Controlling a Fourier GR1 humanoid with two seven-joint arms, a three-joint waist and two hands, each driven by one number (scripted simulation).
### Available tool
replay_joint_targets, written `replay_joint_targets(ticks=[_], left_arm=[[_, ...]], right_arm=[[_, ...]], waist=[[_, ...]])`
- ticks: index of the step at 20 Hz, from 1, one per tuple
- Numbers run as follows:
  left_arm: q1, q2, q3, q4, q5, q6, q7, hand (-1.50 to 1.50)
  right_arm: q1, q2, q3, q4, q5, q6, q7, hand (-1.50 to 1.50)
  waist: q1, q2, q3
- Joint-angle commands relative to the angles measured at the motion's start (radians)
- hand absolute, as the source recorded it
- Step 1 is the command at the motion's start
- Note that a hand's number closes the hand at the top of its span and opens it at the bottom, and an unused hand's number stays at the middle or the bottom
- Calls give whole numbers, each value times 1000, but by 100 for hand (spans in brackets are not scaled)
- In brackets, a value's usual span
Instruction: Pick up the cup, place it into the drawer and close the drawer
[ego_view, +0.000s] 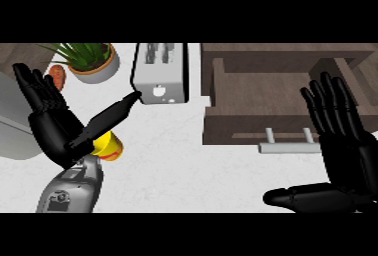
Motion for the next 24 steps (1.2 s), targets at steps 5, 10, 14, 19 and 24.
replay_joint_targets(ticks=[5,10,14,19,24], left_arm=[[68,0,26,5,58,-6,-45,-150],[8,-1,-28,115,96,124,-86,-150],[58,-1,-42,131,131,142,-100,-150],[184,0,-23,30,135,106,-88,-150],[289,-1,-56,121,360,152,-367,-150]], right_arm=[[21,5,-27,-15,-15,10,-1,-150],[-10,16,-10,8,21,1,-6,-150],[-55,9,-20,-60,-4,-18,98,-150],[-60,-22,-83,-15,-41,24,45,-150],[-33,-34,-97,-50,-70,41,68,-150]], waist=[[2,-1,0],[0,0,0],[0,0,-1],[4,-1,0],[2,-1,-1]])
